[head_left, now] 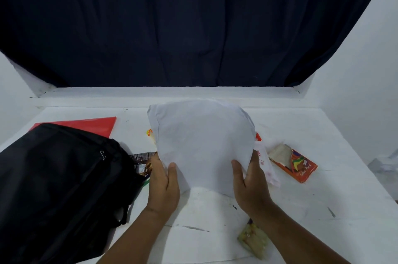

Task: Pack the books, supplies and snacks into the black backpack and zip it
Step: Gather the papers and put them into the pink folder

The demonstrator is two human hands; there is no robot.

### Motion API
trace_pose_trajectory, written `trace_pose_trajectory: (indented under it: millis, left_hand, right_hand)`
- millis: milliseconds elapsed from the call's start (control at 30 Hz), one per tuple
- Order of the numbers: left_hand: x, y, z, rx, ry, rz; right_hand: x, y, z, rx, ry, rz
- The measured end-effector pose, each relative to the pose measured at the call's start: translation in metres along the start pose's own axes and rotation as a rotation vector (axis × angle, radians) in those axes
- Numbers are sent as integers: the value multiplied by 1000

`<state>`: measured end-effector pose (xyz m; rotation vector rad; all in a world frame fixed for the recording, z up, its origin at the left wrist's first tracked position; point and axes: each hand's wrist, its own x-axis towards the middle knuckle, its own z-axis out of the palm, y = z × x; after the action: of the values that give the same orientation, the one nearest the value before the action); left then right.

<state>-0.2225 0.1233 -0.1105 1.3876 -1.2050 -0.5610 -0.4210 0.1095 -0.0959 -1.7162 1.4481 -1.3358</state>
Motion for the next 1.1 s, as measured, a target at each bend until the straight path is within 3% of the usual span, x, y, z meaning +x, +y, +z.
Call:
trace_pose_trajectory:
  millis: [233,467,700,1100]
  left_hand:
    - [0,15,-14,21,-52,-47]
    - [-26,-3,-47,30,-187,-402]
    - [-59,-22,-86,98,-385,-642]
    - [-104,-29,-125,162,-514,-585]
  right_hand:
    - [3,-5,-10,3,-68,38]
    - [-28,-11,-5,-62,-213,335]
    - [-81,-21,2,-144,-210,520]
    - [-155,-27,13,-220,-198,591]
